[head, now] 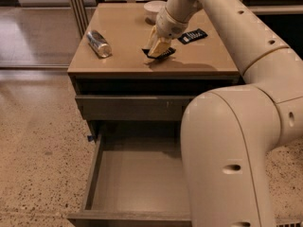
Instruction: Place rxbar chocolate into middle drawer
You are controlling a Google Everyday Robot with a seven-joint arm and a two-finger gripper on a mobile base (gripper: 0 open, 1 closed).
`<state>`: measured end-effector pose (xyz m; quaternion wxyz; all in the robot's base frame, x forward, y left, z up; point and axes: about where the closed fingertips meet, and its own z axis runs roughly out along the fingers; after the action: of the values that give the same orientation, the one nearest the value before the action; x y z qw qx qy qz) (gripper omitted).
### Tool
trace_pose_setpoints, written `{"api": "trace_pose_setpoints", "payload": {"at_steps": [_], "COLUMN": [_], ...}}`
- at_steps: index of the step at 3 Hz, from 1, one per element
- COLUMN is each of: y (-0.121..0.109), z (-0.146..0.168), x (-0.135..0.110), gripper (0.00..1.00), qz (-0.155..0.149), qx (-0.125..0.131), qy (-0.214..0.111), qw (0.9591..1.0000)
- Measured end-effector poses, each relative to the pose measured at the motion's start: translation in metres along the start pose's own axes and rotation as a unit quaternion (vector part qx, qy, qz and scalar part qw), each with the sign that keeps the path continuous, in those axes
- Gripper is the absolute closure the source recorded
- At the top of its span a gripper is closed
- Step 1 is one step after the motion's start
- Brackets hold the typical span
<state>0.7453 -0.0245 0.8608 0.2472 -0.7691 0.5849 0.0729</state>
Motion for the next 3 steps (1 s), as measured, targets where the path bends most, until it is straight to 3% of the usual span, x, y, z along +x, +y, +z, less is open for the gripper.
{"api": "trace_pose_setpoints", "payload": {"at_steps": [1,3], "y": [0.013,0.051], "z": [-0.026,-0.055], "x": [-0.015,-0.031], "gripper": [1.0,1.0], "qz": [-0.023,-0.081], "qx": [0.012,-0.002], "qy": [0.007,0.007], "qw": [0.9996,0.9967]}}
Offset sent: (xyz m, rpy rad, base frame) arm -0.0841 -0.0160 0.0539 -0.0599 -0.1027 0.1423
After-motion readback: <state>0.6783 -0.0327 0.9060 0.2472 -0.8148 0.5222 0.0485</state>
